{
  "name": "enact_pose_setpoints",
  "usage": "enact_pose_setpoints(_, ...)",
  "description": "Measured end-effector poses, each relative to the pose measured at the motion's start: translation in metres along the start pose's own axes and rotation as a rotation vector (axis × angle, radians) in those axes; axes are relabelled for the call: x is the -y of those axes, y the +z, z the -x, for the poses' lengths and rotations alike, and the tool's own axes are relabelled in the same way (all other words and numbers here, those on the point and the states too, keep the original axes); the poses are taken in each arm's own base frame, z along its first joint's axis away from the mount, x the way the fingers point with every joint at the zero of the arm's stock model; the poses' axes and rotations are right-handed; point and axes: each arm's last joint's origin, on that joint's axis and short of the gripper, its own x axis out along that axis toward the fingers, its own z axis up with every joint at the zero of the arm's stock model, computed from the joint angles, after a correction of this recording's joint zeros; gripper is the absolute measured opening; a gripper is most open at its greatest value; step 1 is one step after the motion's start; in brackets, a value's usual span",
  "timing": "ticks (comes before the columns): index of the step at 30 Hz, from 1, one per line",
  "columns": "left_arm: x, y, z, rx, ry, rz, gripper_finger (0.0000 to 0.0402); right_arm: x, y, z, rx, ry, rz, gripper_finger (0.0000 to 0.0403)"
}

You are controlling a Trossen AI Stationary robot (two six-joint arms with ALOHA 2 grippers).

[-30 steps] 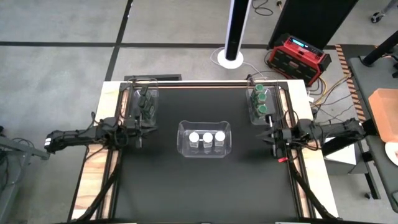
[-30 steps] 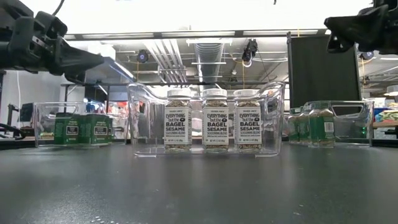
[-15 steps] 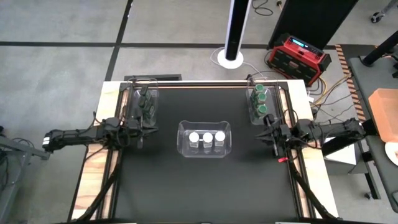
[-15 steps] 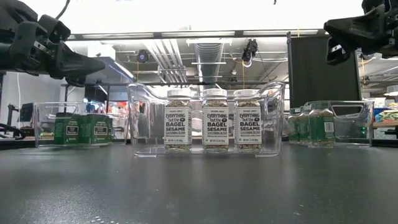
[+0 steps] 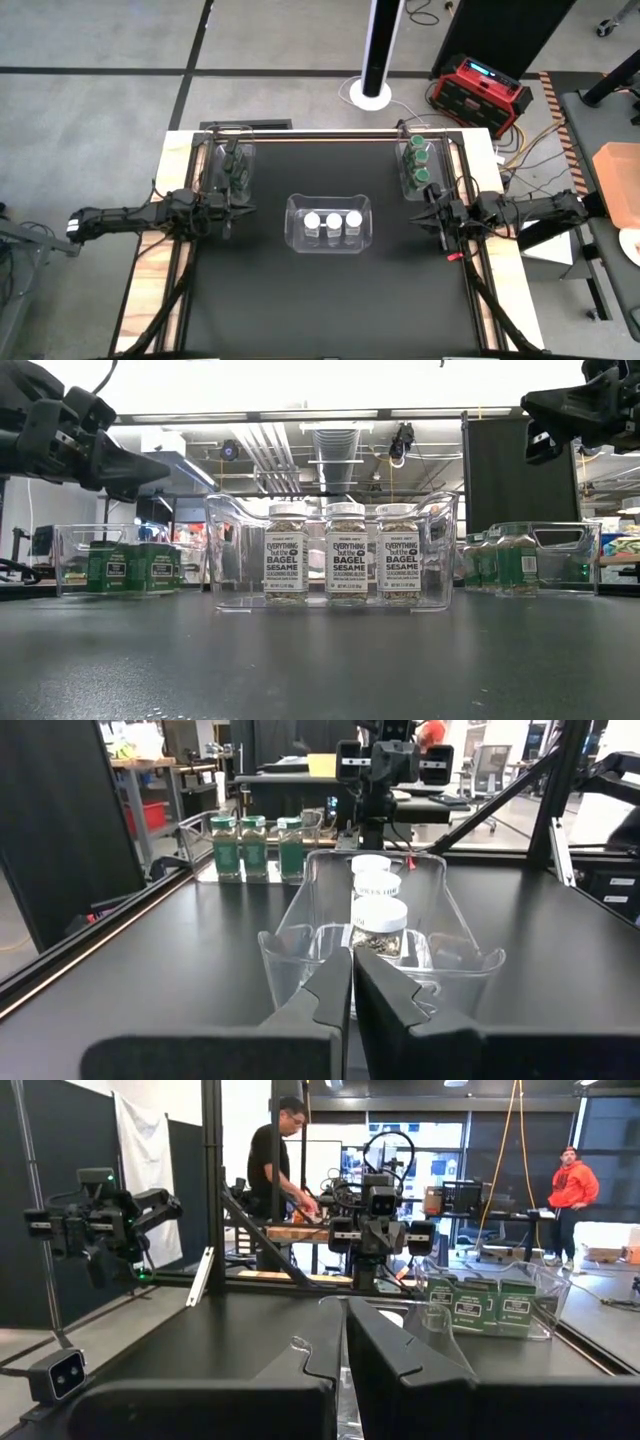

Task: Sort spices by type
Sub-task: Return to Home Position

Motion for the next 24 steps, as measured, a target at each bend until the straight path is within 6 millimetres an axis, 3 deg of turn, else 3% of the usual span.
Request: enact_pose_setpoints(24, 0.0000, -0.0035, -0.0028, -0.044, 0.000, -0.001, 0.0000, 0.0000, -0.0001, 0.0000, 0.000, 0.000, 0.001, 0.0013)
